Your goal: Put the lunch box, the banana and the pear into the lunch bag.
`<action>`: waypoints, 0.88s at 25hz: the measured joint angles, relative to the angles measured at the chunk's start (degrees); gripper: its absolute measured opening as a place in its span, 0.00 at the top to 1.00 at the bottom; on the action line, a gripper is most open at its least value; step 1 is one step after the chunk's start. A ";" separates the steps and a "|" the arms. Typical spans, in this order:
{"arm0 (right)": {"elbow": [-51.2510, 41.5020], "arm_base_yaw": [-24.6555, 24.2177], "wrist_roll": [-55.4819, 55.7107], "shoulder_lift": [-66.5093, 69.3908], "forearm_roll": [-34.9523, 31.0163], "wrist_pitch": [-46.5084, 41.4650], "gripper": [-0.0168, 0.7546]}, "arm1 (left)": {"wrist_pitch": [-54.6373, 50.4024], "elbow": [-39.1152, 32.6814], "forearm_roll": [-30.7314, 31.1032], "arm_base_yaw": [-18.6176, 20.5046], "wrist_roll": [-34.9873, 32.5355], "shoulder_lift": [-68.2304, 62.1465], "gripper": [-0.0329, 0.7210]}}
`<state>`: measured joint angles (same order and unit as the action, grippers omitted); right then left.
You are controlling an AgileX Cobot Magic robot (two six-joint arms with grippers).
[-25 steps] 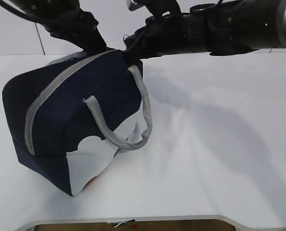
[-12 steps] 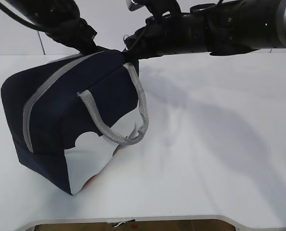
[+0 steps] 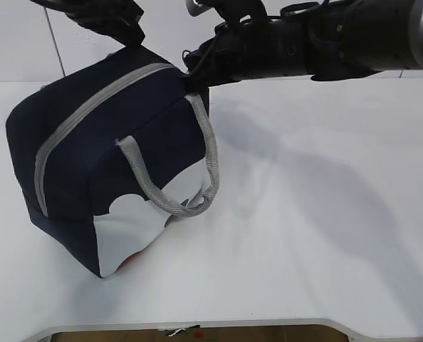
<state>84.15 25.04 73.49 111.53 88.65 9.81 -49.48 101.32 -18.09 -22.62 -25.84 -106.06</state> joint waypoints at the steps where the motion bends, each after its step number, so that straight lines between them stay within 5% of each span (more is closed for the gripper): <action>1: 0.00 0.00 0.00 0.00 0.10 -0.12 0.96 | -0.25 0.08 0.00 0.00 0.00 -0.08 0.97; 22: 0.36 -0.85 8.34 5.48 0.08 -1.84 0.96 | -3.43 0.50 -0.08 0.00 0.00 -0.34 0.97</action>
<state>84.51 24.19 81.84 117.01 88.73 7.97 -52.92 101.82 -18.17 -22.62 -25.84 -106.39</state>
